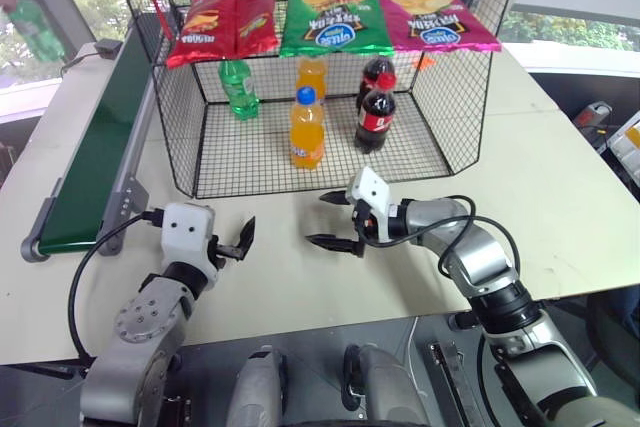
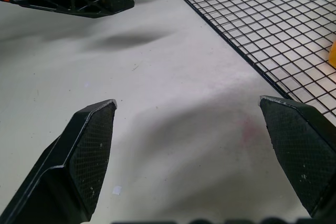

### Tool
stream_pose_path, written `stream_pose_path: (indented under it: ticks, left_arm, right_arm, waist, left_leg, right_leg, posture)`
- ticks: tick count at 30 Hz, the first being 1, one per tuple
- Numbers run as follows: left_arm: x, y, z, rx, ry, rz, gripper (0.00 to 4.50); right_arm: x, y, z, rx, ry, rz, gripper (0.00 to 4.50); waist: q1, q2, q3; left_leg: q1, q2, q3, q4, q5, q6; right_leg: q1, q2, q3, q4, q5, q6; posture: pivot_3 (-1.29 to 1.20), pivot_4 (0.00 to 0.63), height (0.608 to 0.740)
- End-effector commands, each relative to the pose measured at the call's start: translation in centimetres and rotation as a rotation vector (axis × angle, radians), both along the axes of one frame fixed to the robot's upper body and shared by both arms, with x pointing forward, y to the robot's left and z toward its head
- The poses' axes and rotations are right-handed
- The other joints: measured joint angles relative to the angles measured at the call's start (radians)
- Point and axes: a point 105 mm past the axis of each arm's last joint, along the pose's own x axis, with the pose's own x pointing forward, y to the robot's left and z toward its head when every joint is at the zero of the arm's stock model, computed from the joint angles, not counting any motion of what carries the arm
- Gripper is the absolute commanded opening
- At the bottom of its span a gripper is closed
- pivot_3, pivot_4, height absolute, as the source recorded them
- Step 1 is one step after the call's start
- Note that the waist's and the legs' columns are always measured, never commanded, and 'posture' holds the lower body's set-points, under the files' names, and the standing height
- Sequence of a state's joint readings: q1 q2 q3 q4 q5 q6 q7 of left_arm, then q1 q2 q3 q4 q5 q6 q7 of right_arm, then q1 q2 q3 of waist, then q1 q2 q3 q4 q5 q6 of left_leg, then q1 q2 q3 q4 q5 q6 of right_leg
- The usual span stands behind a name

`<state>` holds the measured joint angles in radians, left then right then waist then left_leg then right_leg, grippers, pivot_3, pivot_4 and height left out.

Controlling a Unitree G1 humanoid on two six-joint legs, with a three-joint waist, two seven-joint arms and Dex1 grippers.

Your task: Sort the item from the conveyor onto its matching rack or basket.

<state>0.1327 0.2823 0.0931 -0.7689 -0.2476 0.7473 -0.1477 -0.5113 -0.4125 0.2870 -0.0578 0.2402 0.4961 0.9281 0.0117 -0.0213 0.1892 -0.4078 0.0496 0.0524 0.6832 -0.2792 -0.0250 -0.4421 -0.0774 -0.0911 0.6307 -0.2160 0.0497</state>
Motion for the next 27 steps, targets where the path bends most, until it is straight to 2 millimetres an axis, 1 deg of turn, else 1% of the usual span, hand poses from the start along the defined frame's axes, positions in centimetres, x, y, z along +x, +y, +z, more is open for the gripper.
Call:
stream_pose_path:
  ticks: [1,17,21,24,27]
  left_arm:
    - [-0.2,-0.2,1.4,0.01,-0.062,-0.006,4.39]
    - [-0.1,-0.2,1.6,0.013,-0.068,-0.009,4.39]
    - [-0.4,-0.1,1.8,0.018,-0.07,-0.005,4.39]
    - [-1.0,0.5,2.1,0.027,-0.078,0.025,4.39]
    - [-1.6,1.6,3.0,0.042,-0.107,0.079,4.39]
  right_arm:
    - [-0.4,0.1,1.3,0.026,-0.042,0.018,4.5]
    - [-0.6,0.1,1.5,0.026,-0.039,0.032,4.5]
    - [-0.8,0.0,1.6,0.024,-0.041,0.046,4.5]
    - [-1.5,-0.1,2.1,0.029,-0.049,0.099,4.5]
    - [-2.5,-0.4,3.1,0.06,-0.073,0.172,4.5]
  waist:
    - [0.0,0.0,0.0]
    - [0.0,0.0,0.0]
    - [0.0,0.0,0.0]
    - [0.0,0.0,0.0]
    - [0.0,0.0,0.0]
  left_leg:
    - [0.0,0.0,0.0,0.0,0.0,0.0]
    - [0.0,0.0,0.0,0.0,0.0,0.0]
    - [0.0,0.0,0.0,0.0,0.0,0.0]
    - [0.0,0.0,0.0,0.0,0.0,0.0]
    - [0.0,0.0,-0.001,0.0,0.0,0.0]
  right_leg:
    - [0.0,0.0,0.0,0.0,0.0,0.0]
    - [0.0,0.0,0.0,0.0,0.0,0.0]
    - [0.0,0.0,0.0,0.0,0.0,0.0]
    - [0.0,0.0,0.0,0.0,0.0,0.0]
    - [0.0,0.0,0.0,0.0,0.0,0.0]
  posture:
    - [0.0,0.15,0.74]
    - [0.0,0.15,0.74]
    - [0.0,0.15,0.74]
    - [0.0,0.15,0.74]
    - [0.0,0.15,0.74]
